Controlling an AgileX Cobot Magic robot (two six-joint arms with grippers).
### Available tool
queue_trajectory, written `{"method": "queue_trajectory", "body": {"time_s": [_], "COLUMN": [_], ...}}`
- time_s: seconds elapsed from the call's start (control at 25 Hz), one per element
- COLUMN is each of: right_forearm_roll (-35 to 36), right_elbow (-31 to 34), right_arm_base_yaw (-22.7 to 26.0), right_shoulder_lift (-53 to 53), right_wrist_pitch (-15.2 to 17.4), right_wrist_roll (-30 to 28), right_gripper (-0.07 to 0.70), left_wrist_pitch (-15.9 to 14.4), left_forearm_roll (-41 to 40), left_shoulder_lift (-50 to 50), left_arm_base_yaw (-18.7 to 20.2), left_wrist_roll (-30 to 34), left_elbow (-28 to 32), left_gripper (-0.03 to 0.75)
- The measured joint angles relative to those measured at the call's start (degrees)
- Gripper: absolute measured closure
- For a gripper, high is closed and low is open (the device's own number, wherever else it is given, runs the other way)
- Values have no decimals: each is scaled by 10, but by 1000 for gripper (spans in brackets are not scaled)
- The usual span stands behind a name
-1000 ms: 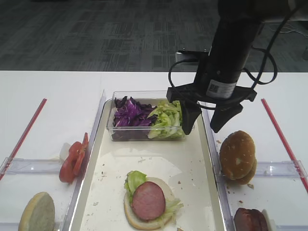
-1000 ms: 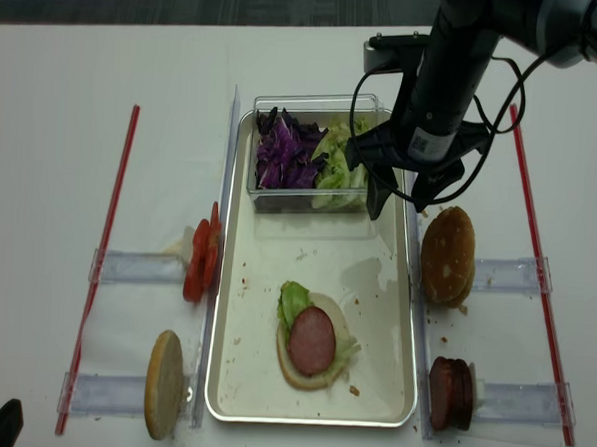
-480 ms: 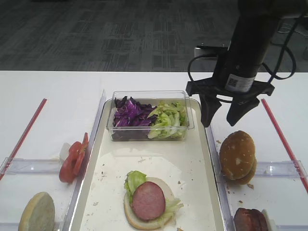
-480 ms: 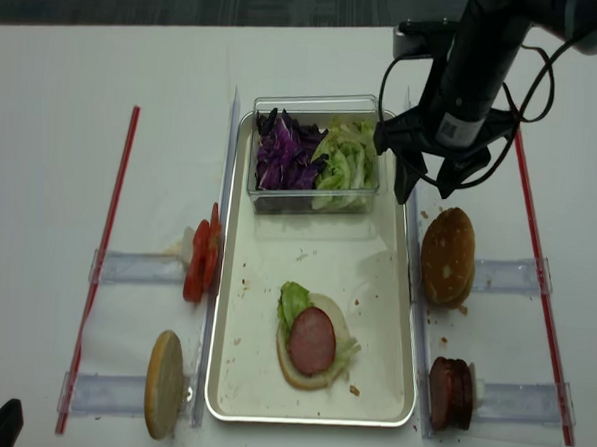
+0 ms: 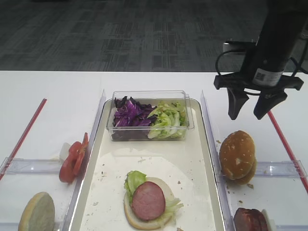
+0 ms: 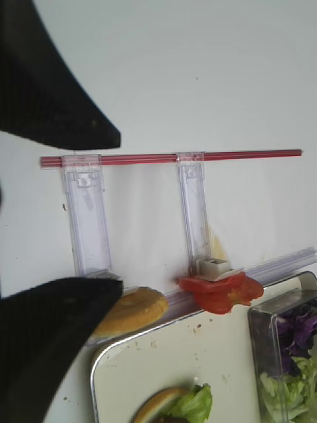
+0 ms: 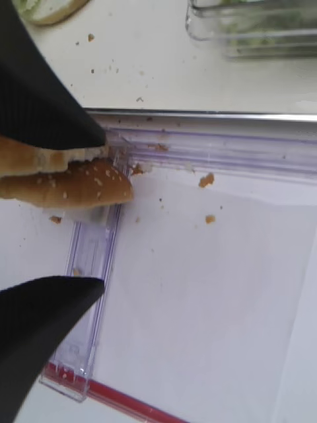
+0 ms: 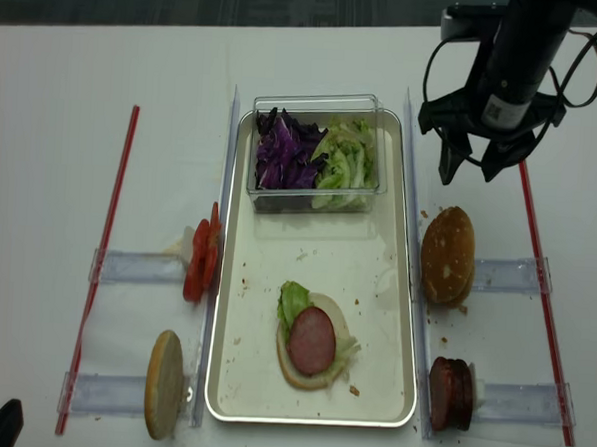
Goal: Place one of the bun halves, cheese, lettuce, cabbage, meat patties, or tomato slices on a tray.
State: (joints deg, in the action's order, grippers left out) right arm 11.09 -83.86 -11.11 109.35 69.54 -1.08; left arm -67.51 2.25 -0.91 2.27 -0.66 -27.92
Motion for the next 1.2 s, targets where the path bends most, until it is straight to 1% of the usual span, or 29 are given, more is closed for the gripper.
{"method": "queue_trajectory", "body": {"time_s": [0.32, 0.68, 0.96, 1.2], "right_forearm_roll": [-26, -45, -45, -47], "right_elbow": [0, 0, 1, 55], "right_arm_base_yaw": [50, 91, 94, 94], "right_shoulder_lift": [0, 0, -4, -57], "right_wrist_pitch": [0, 0, 0, 0], "right_wrist_roll": [-4, -14, -14, -16], "right_gripper": [200, 199, 200, 199], "left_wrist_pitch": [0, 0, 0, 0], "left_forearm_roll": [0, 0, 0, 0], "left_shoulder_lift": [0, 0, 0, 0], "left_arm_base_yaw": [0, 0, 0, 0], "left_wrist_roll": [0, 0, 0, 0], "left_elbow": [0, 0, 0, 0], "left_gripper": [286, 286, 286, 286]}}
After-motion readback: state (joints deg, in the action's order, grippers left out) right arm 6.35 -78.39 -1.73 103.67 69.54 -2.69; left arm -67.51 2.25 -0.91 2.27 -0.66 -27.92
